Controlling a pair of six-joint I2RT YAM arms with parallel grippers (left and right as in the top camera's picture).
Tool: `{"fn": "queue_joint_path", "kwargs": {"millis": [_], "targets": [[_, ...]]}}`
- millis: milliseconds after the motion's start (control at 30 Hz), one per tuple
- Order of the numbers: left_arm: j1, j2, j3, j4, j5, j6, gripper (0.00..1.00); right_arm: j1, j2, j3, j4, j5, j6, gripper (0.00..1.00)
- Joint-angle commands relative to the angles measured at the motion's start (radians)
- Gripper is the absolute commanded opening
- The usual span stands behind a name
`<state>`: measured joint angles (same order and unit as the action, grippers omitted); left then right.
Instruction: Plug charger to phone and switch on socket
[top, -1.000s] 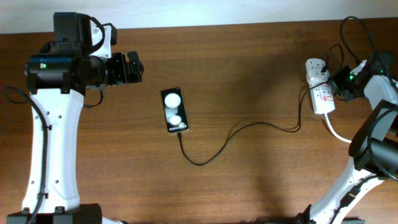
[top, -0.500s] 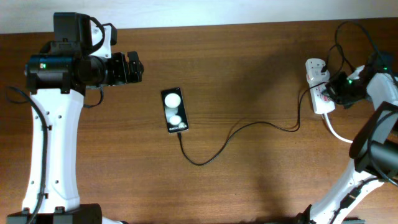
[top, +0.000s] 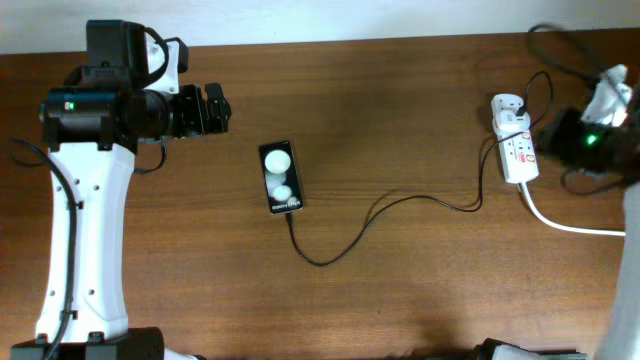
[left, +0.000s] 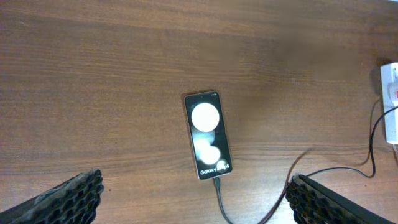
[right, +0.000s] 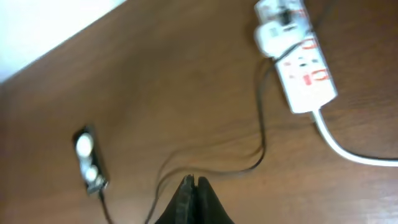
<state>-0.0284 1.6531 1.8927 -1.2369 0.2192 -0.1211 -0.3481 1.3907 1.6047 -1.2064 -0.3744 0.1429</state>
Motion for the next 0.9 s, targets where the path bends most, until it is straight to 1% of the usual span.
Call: {"fn": "queue_joint_path", "kwargs": {"millis": [0,67,133,167,200,333,467,567,667,700,733,800,867], "targets": [[-0.001,-0.01,0.004,0.001,-0.006,0.002,0.99,0.077,-0.122,0.013,-0.063,0.043,-0.042,0.04],[-0.001,-0.01,0.004,0.001,-0.006,0.002,0.99,0.121,-0.193,0.013,-0.127,0.043,-0.042,0.04],[-0.001,-0.01,0.004,0.001,-0.006,0.002,0.99,0.134,-0.244,0.013,-0.207,0.042,-0.03,0.29],[-0.001,-0.01,0.004,0.001,-0.006,0.002,0.99,0.134,-0.262,0.013,-0.259,0.041,-0.031,0.61],[-0.001,-0.01,0.004,0.001,-0.006,0.002,0.99,0.134,-0.274,0.013,-0.309,0.042,-0.031,0.99],[-0.001,-0.01,0.004,0.001,-0.006,0.002,0.99,0.134,-0.27,0.013,-0.327,0.044,-0.031,0.99],[-0.001,-0.01,0.004,0.001,-0.006,0.002,0.99,0.134,-0.264,0.013,-0.332,0.053,-0.071,0.99],[-0.001,-0.01,0.004,0.001,-0.006,0.002,0.99,0.134,-0.269,0.013,-0.332,-0.004,-0.161,0.99],[-0.001,-0.01,0.004,0.001,-0.006,0.002,0.99,0.134,-0.271,0.01,-0.326,-0.002,-0.177,0.99],[-0.001,-0.01,0.004,0.001,-0.006,0.002,0.99,0.141,-0.282,0.001,-0.304,-0.003,-0.194,0.99],[-0.001,-0.01,0.004,0.001,-0.006,0.002,0.99,0.164,-0.311,-0.023,-0.246,0.003,-0.212,0.99],[-0.001,-0.01,0.004,0.001,-0.006,0.002,0.99,0.203,-0.358,-0.074,-0.163,0.04,-0.214,0.99],[-0.001,-0.01,0.004,0.001,-0.006,0.002,0.99,0.254,-0.453,-0.195,-0.027,0.1,-0.214,0.99]]}}
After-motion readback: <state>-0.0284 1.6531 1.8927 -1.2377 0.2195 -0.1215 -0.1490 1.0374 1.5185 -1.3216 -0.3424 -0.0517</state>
